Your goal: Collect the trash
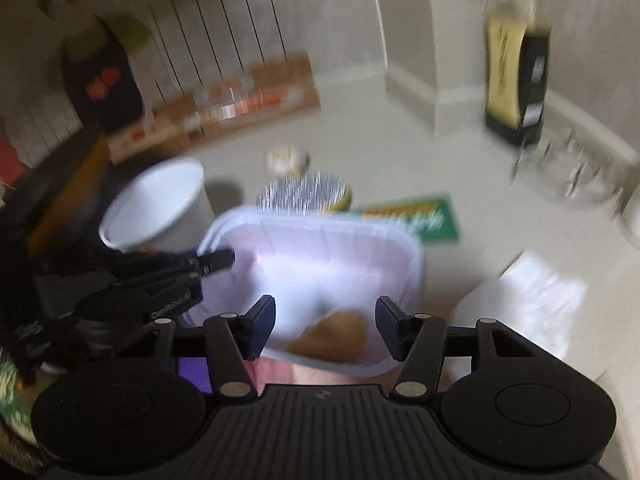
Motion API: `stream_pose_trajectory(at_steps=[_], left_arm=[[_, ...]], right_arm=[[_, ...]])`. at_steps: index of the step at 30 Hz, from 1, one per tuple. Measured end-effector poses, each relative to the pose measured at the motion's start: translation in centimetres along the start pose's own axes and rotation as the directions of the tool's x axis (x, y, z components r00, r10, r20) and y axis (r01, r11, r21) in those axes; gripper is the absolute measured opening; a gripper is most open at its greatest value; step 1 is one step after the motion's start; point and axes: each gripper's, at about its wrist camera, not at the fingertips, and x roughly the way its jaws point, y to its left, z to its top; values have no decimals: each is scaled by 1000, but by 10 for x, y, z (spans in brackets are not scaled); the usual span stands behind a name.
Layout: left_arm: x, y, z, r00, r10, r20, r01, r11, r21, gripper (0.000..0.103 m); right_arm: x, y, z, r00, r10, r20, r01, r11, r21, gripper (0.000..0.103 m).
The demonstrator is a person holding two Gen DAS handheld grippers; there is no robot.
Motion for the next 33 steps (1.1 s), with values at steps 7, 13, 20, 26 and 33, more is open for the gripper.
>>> stream_pose_trajectory(at_steps=[7,13,20,26,33], left_arm=[[2,3,0,999,-26,-20,26,1000,9,14],[13,9,-3,997,-41,-69,39,998,-43,14],[1,3,9,999,-48,24,50,996,-75,10],[-23,-13,28,988,7,157,-5,1000,-8,13],[-28,-27,15,986,28,164,-39,997,67,11]], right_arm=[[42,19,5,984,-109,-138,105,994,-35,64],[45,18,1,990,-81,-112,77,996,-41,45],[8,6,6,999,6,33,-6,1000,16,20],[-14,3,2,993,-31,118,35,999,-33,0],[8,-5,-2,998,12,57,-14,999,35,9]])
